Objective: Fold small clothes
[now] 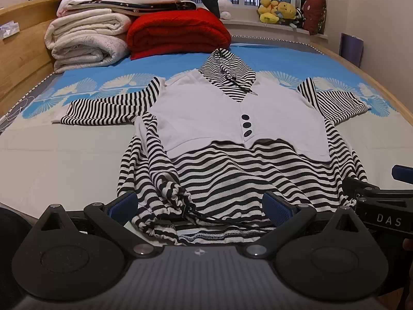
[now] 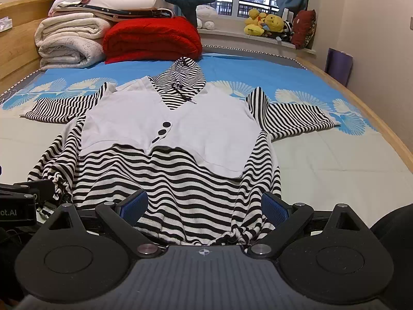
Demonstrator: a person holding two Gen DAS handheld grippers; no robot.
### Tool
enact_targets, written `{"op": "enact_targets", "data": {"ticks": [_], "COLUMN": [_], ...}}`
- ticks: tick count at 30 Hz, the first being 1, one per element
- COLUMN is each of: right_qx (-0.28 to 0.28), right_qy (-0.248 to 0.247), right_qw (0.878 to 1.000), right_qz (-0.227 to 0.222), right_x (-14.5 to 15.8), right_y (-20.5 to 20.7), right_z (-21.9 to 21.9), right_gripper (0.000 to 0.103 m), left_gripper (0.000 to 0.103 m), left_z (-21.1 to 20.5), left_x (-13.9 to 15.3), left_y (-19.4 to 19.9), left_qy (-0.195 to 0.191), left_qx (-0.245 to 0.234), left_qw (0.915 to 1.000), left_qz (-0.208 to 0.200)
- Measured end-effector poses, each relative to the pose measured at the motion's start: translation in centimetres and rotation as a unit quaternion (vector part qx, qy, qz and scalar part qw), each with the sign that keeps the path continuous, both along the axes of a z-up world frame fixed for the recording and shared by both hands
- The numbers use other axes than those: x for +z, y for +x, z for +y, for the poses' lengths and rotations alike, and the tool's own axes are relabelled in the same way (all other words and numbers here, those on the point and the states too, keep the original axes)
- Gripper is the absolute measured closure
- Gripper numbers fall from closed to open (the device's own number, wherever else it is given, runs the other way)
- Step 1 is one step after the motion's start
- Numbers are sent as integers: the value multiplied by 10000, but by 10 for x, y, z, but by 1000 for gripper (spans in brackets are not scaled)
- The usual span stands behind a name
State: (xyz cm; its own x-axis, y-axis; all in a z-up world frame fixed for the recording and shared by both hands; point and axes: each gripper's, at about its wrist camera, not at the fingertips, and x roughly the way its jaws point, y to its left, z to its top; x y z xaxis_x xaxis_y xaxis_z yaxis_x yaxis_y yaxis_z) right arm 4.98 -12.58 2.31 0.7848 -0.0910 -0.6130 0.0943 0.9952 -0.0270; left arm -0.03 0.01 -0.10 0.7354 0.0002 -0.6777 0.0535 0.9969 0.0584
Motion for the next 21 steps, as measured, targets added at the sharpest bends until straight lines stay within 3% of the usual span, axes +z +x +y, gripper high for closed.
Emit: {"op": "enact_targets", "data": {"ticks": [16, 19, 21], "right_qx": [-45, -128, -328], "right_qy": [102, 123, -2], "right_qw": [9999, 9998, 9986], "right_qz": [-19, -125, -422], "right_x": [-1, 1, 9], "right_y": [-1, -2, -4], "right_z": [-2, -7, -14], "right_gripper": [9, 13, 15], "left_gripper": [1, 1, 1], "left_z": [0, 9, 24], "left_x": [0, -3, -9], "left_y": [0, 11, 31], "left_qy": [8, -96, -15], "left_qx": [-3, 161, 376], "left_qw": [10000, 9994, 9973], "left_qz": [16, 306, 626]}}
